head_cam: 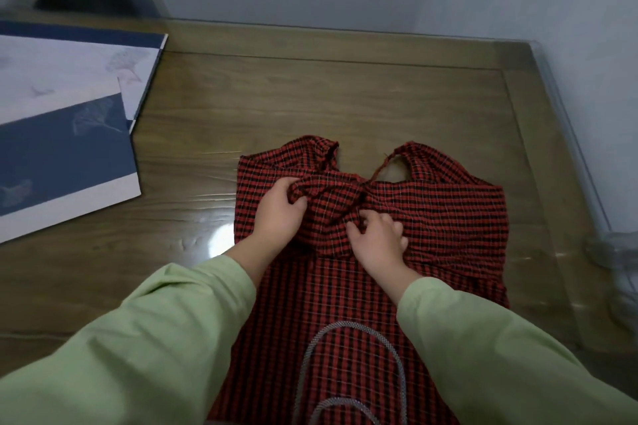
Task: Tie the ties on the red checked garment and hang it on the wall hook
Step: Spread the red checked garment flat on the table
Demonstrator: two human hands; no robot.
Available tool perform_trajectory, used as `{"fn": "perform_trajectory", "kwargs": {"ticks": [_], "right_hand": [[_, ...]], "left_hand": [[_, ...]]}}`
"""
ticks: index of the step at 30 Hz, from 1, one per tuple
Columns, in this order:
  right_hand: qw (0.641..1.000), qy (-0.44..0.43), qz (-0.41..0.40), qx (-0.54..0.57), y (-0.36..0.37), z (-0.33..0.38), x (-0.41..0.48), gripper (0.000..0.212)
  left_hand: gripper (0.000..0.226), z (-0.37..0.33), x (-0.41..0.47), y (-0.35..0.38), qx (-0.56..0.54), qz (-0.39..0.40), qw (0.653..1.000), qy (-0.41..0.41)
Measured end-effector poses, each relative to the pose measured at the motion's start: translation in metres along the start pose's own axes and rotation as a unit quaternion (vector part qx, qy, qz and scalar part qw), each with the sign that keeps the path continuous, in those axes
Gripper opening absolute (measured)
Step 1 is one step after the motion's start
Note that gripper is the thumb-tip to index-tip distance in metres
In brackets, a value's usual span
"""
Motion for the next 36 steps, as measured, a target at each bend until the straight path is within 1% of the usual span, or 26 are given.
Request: {"fn": "perform_trajectory", "kwargs": {"ticks": [2,4,6,8,9,10,11,12,13,14,16,17,18,19,21,22,24,26,28,30,32,36], "right_hand": [[1.000,0.009,0.005,0.018,0.001,0.005,0.002,0.046],[0.999,0.010,0.011,0.039,0.002,0.013,0.002,0.031],[0.994,0.000,0.015,0.108,0.000,0.023,-0.001,0.015],[0.982,-0.012,0.011,0.190,-0.003,0.034,-0.007,0.009],[0.975,-0.015,0.007,0.221,-0.004,0.040,-0.010,0.009],[0.968,-0.013,0.004,0.251,-0.004,0.044,-0.013,0.008],[0.959,-0.010,0.001,0.282,-0.004,0.049,-0.016,0.007],[0.948,-0.008,-0.002,0.317,-0.003,0.055,-0.019,0.007],[0.937,-0.009,-0.004,0.349,-0.003,0.060,-0.020,0.006],[0.928,-0.014,-0.005,0.373,-0.004,0.066,-0.023,0.006],[0.913,-0.033,0.000,0.407,-0.006,0.086,-0.033,0.007],[0.903,-0.043,0.008,0.427,-0.007,0.099,-0.039,0.008],[0.894,-0.050,0.018,0.444,-0.006,0.110,-0.043,0.008],[0.889,-0.061,0.028,0.452,-0.006,0.123,-0.048,0.008],[0.884,-0.094,0.051,0.455,-0.001,0.151,-0.058,0.005],[0.878,-0.115,0.067,0.459,0.002,0.164,-0.063,0.003],[0.867,-0.155,0.105,0.461,0.011,0.189,-0.074,0.008],[0.863,-0.189,0.134,0.450,0.022,0.208,-0.084,0.016],[0.866,-0.194,0.139,0.440,0.037,0.218,-0.091,0.018],[0.877,-0.179,0.143,0.423,0.057,0.223,-0.096,0.018],[0.891,-0.162,0.143,0.399,0.070,0.215,-0.095,0.019],[0.915,-0.136,0.162,0.344,0.093,0.197,-0.092,0.022]], "left_hand": [[0.036,0.003,0.000,-0.015,-0.014,-0.048,0.999,-0.002],[0.037,0.012,0.000,-0.031,-0.004,-0.098,0.995,-0.018],[0.047,0.024,0.001,-0.043,0.028,-0.132,0.990,-0.045],[0.059,0.033,-0.001,-0.049,0.099,-0.143,0.983,-0.065],[0.061,0.032,-0.004,-0.050,0.128,-0.149,0.979,-0.050],[0.059,0.027,-0.007,-0.051,0.142,-0.154,0.978,-0.011],[0.058,0.020,-0.011,-0.049,0.141,-0.150,0.978,0.046],[0.059,0.013,-0.015,-0.044,0.134,-0.125,0.977,0.106],[0.066,0.007,-0.020,-0.034,0.129,-0.080,0.976,0.157],[0.075,0.003,-0.027,-0.023,0.130,-0.022,0.974,0.187],[0.094,0.004,-0.040,-0.006,0.111,0.082,0.972,0.189],[0.101,0.006,-0.045,-0.005,0.078,0.102,0.975,0.182],[0.103,0.005,-0.048,-0.006,0.034,0.093,0.978,0.181],[0.101,0.005,-0.050,-0.014,-0.020,0.066,0.982,0.176],[0.085,0.010,-0.051,-0.038,-0.127,-0.004,0.982,0.141],[0.074,0.015,-0.051,-0.052,-0.173,-0.036,0.978,0.111],[0.053,0.031,-0.050,-0.081,-0.238,-0.093,0.966,0.033],[0.039,0.051,-0.047,-0.110,-0.300,-0.146,0.942,-0.021],[0.027,0.070,-0.045,-0.139,-0.351,-0.198,0.914,-0.055],[0.023,0.095,-0.043,-0.165,-0.349,-0.240,0.902,-0.086],[0.025,0.117,-0.036,-0.173,-0.356,-0.252,0.892,-0.122],[0.031,0.166,-0.035,-0.176,-0.419,-0.267,0.844,-0.203]]}}
Point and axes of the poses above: each hand's wrist, its own x-axis towards the middle knuckle, its own y-axis out of the palm, z = x × y, the point moved 7 cm from there along x, towards the middle knuckle, and after that the axes turned 2 degrees about -z, right-handed, at the moved point
